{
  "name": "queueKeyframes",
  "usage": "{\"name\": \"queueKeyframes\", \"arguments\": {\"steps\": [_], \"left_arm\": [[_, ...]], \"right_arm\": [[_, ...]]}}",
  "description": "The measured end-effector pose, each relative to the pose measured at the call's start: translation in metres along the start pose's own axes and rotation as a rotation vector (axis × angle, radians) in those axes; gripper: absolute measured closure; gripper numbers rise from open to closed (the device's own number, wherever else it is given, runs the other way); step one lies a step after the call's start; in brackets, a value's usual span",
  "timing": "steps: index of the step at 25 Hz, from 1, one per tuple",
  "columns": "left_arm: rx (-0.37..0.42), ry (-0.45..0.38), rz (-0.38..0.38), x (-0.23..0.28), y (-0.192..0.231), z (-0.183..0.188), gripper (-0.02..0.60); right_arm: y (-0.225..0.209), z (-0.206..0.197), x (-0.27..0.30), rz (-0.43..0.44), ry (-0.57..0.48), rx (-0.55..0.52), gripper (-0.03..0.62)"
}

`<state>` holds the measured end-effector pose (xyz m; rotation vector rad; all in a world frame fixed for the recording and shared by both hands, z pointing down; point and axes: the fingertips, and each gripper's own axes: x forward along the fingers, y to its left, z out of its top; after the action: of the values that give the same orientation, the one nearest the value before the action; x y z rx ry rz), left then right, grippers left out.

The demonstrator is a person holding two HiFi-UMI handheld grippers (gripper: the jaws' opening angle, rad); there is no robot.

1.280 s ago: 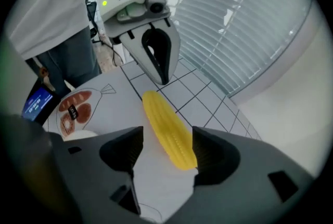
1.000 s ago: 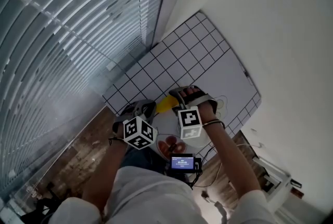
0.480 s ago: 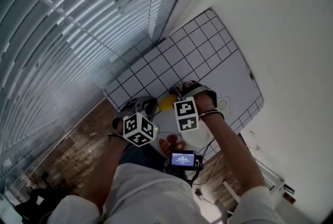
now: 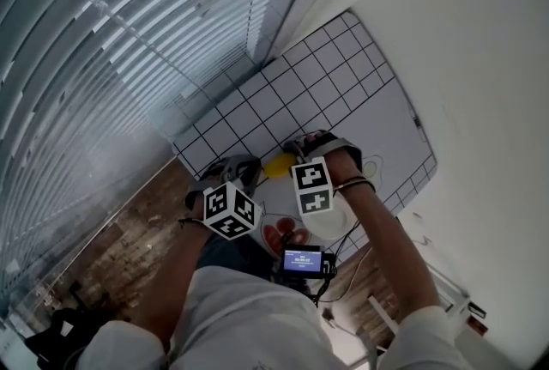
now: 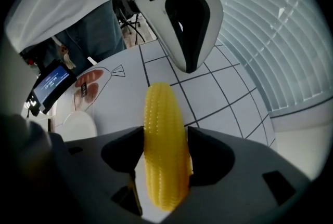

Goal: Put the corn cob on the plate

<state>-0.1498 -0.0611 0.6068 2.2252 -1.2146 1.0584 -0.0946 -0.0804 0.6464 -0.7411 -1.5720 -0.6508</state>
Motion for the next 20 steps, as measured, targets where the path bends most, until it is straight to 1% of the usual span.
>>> {"name": "queueKeyframes", "arguments": {"steps": [4, 10, 13, 17, 20], "left_arm": [[0.001, 0.004, 0.010, -0.004, 0.005, -0.002, 0.575], [0.002, -0.008, 0.030, -0.003, 0.012, 0.001, 0.575], [0.025, -0.003, 0.039, -0.010, 0.012, 0.006, 0.575], [0.057, -0.011, 0.046, -0.017, 0.013, 0.015, 0.575], [0.088, -0.013, 0.038, -0.021, 0.009, 0.020, 0.575]], "right_arm": [[0.002, -0.004, -0.005, -0.002, 0.005, 0.075, 0.332], [-0.008, -0.005, -0.026, -0.079, -0.003, 0.209, 0.332], [-0.008, 0.000, -0.037, -0.114, -0.023, 0.299, 0.332], [0.001, -0.001, -0.044, -0.134, -0.030, 0.354, 0.330], [0.011, -0.001, -0.050, -0.150, -0.054, 0.417, 0.330]]}}
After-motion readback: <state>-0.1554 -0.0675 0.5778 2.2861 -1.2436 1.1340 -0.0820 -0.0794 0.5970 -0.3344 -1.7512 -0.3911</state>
